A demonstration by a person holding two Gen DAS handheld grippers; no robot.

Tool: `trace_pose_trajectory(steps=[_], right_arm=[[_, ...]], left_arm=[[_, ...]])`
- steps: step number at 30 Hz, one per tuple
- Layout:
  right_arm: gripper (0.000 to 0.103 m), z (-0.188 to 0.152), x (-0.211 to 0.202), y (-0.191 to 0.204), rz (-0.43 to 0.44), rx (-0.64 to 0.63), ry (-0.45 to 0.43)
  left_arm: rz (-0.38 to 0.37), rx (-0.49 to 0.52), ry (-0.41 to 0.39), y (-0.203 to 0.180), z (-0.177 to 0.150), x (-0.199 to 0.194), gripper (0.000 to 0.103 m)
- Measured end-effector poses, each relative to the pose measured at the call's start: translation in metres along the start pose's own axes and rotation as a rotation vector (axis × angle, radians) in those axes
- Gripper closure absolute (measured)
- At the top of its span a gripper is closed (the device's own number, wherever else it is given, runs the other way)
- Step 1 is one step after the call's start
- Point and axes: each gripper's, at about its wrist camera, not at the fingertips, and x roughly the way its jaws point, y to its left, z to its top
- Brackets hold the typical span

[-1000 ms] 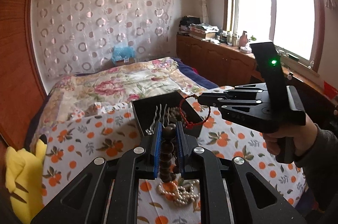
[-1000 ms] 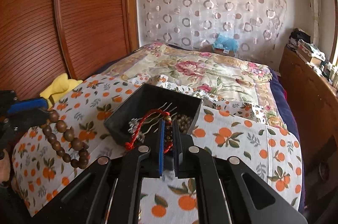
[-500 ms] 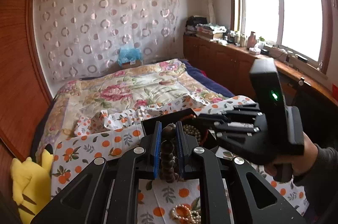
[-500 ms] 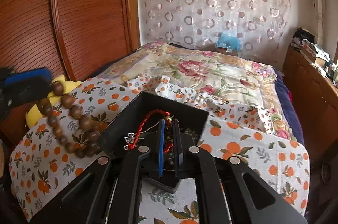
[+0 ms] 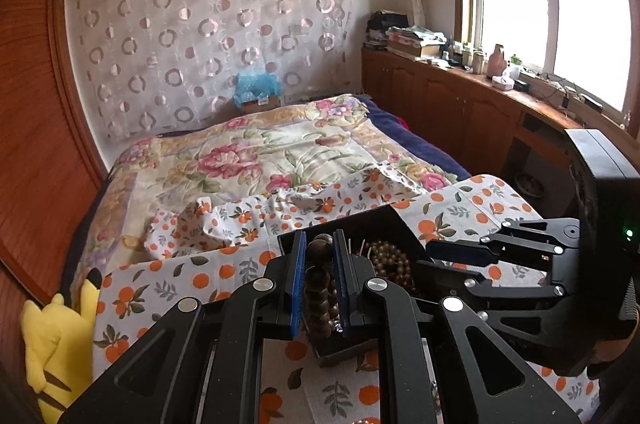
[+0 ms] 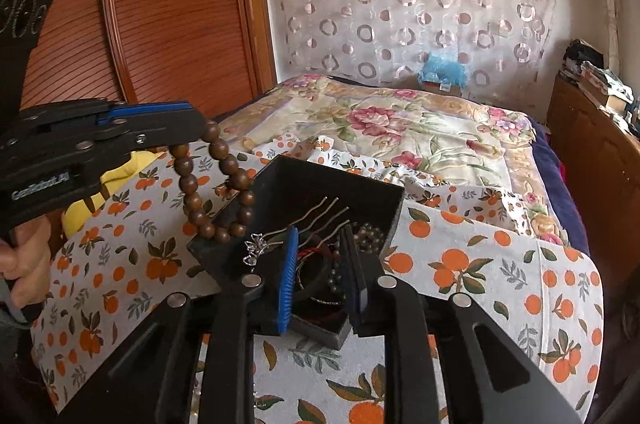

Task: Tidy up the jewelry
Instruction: 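Carry red bracelet into the box with right tool while left tool carries wooden beads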

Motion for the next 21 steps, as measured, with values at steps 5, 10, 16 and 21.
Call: trace_pose_trajectory(steps=[5, 10, 16, 21], right_arm=[[0.08, -0.006, -0.008, -0.004, -0.007, -0.003, -0.011], [0.079, -0.009, -0.017, -0.006, -0.01, -0.007, -0.023], [0.079, -0.015, -0.026, -0.009, -0.005, 0.001, -0.036], [0.079, -0.017, -0.027, -0.009, 0.0, -0.001, -0.037]], left_arm=[[0.01, 0.017, 0.004, -0.005, 0.008, 0.013, 0.091], [0.023, 0.025, 0.005, -0.009, 0.016, 0.021, 0.091], [0.061, 0.03, 0.019, -0.008, 0.019, 0.034, 0.091], [0.075, 0.002, 0.056, 0.002, 0.013, 0.051, 0.091]])
